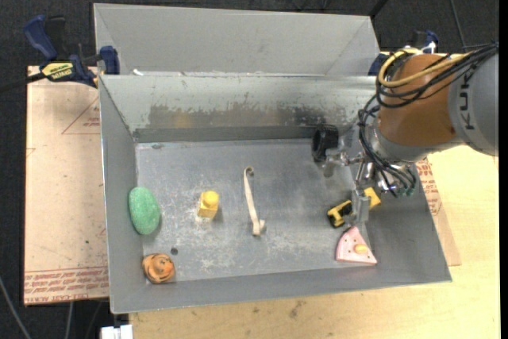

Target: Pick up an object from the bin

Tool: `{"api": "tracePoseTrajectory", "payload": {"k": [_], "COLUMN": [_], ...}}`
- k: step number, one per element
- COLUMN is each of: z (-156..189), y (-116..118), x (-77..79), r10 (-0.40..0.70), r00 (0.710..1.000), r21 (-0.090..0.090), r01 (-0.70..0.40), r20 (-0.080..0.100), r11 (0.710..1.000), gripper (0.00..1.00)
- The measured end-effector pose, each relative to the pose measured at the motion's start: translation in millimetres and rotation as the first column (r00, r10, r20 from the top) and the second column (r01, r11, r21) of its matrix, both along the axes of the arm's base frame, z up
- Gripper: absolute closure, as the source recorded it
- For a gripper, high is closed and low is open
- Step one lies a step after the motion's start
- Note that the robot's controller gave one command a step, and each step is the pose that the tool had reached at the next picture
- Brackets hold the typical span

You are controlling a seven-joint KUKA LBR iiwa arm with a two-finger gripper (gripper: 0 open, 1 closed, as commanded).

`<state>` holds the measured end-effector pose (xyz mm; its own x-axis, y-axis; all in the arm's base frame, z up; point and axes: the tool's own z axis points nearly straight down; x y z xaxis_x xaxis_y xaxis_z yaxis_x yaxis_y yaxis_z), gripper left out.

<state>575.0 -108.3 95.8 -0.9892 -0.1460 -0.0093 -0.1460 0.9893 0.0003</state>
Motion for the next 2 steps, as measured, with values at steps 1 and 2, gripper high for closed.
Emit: {"api": "tracePoseTrajectory", "payload": {"k": [1, 2], "z": [-13, 3], "y": [-23, -23], "x": [-4.6, -2.4], "r10": [0.057, 0.371], "r00": [0.998, 0.928], "r21": [0.000, -0.002], "r01": [-0.057, -0.371], "r20": [-0.010, -0.006], "r11": [0.998, 0.928], "gripper": [0.00, 0.00]}}
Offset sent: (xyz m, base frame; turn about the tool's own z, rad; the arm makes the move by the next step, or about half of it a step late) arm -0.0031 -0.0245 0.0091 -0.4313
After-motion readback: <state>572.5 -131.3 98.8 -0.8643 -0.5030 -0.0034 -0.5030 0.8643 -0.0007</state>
